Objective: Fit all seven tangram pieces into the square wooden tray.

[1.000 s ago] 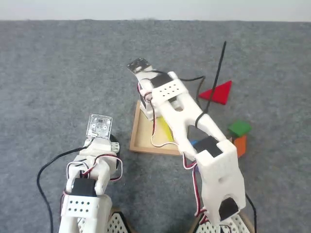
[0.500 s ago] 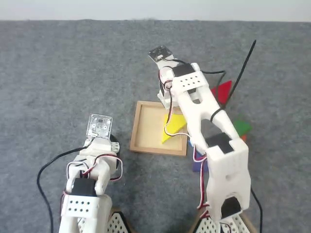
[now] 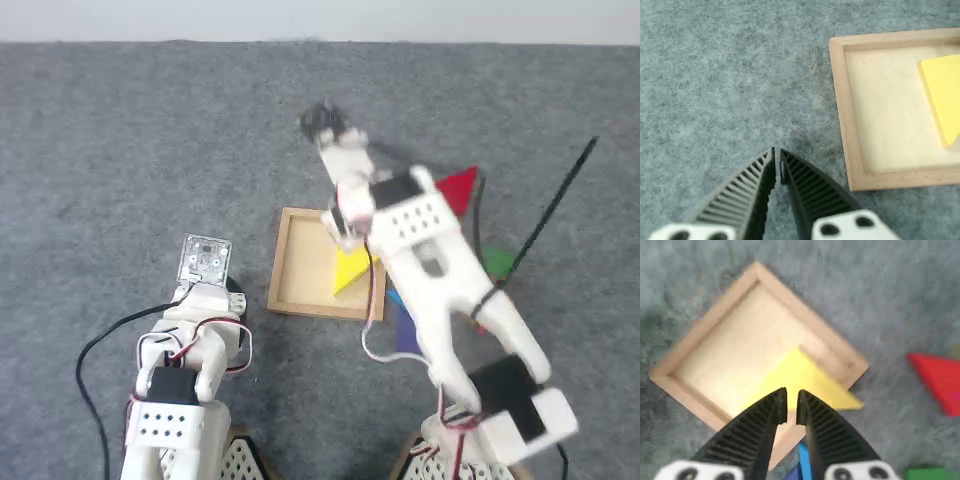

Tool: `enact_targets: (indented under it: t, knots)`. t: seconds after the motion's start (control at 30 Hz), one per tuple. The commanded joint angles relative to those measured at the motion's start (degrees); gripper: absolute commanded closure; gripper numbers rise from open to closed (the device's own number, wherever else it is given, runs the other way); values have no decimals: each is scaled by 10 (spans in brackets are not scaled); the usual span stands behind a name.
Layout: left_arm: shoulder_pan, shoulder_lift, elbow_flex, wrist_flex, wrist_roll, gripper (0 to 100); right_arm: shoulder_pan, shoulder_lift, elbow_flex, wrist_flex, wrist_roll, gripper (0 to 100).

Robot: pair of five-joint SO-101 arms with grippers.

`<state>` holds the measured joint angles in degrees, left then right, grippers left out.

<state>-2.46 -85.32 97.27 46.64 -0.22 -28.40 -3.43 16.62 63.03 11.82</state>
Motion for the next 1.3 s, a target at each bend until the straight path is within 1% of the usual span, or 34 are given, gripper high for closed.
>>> enact_targets:
  t: [0.0, 0.2, 0.37, 0.53, 0.87, 1.1, 1.27]
  knots:
    - [-3, -7, -5, 1, 3, 985, 0, -58, 153, -95, 7, 957]
    - [-3, -7, -5, 1, 3, 985, 23, -59, 156, -71, 7, 958]
    - [-3, -7, -5, 1, 3, 985, 56, -58, 156, -64, 7, 958]
    - [-3, -7, -5, 1, 3, 985, 83, -16, 148, -73, 10, 958]
    - [-3, -7, -5, 1, 3, 985, 87, 73, 64, -72, 11, 958]
    - [-3, -7, -5, 1, 3, 985, 87, 110, 17, -73, 9, 958]
    - [-3, -7, -5, 1, 3, 985, 83, 141, -47, -71, 9, 958]
